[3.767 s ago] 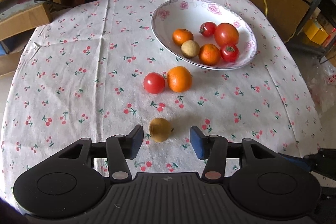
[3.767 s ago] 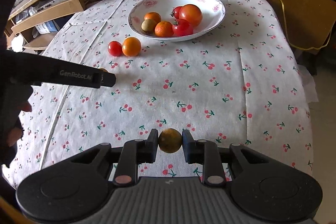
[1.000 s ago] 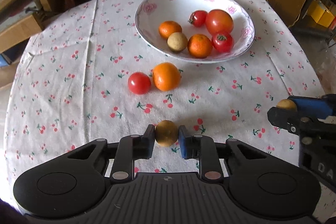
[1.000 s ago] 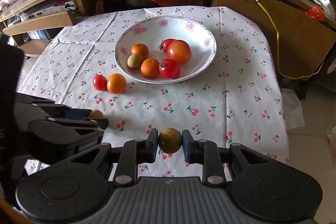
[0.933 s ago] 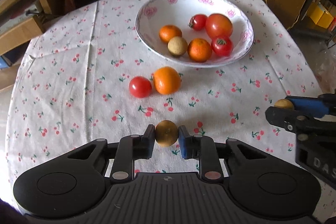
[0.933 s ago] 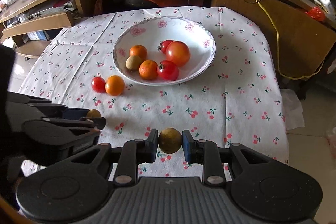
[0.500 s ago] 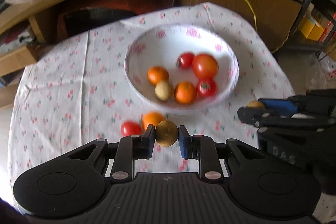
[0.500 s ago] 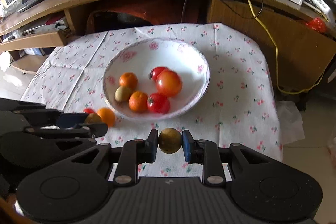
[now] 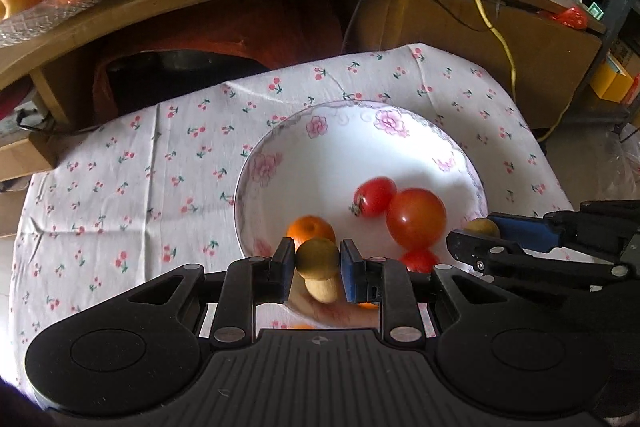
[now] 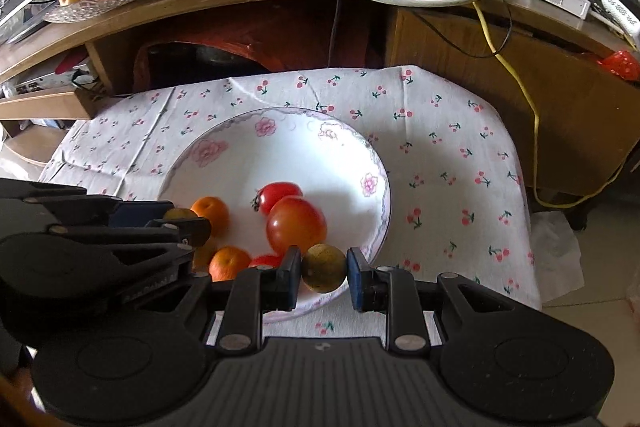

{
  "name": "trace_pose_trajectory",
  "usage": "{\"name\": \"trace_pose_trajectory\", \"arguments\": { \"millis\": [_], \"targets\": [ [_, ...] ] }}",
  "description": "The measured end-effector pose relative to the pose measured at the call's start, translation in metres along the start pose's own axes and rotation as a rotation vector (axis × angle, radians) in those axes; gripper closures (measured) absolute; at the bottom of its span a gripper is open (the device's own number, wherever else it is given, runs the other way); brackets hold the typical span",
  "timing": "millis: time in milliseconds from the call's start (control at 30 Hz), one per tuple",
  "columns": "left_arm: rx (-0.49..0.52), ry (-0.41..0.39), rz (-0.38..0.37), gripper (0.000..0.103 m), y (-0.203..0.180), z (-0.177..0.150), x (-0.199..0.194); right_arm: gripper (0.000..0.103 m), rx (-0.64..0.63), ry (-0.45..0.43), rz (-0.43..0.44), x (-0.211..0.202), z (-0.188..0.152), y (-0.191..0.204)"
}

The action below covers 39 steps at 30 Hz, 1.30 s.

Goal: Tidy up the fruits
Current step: 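Carry the pear and brown fruit into the white bowl with both tools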

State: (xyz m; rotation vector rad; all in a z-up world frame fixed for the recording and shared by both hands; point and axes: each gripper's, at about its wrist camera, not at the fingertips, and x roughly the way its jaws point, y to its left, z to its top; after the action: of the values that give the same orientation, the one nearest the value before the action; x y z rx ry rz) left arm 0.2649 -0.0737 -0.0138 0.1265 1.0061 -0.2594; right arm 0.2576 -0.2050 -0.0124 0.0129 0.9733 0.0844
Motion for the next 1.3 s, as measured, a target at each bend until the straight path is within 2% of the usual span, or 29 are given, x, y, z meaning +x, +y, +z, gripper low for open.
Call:
{"name": "trace_pose_trajectory", "arguments": {
  "millis": [300, 967, 1300],
  "targets": [
    [-0.012, 0.008, -0.005, 0.066, 0.001, 0.008, 0.013, 0.077, 0.037, 0.002, 0.010, 0.010, 0.009, -0.008],
    [-0.036, -0.018, -0.003, 0.057, 0.007, 0.010, 0.006, 0.076, 0.065, -0.045, 0.017, -0.003, 0.011, -0.004],
    [-0.049, -0.039, 0.013, 0.053, 0.014, 0.006, -0.009, 0.076, 0.037, -0.072, 0.033, -0.019, 0.007, 0.009]
  ]
}}
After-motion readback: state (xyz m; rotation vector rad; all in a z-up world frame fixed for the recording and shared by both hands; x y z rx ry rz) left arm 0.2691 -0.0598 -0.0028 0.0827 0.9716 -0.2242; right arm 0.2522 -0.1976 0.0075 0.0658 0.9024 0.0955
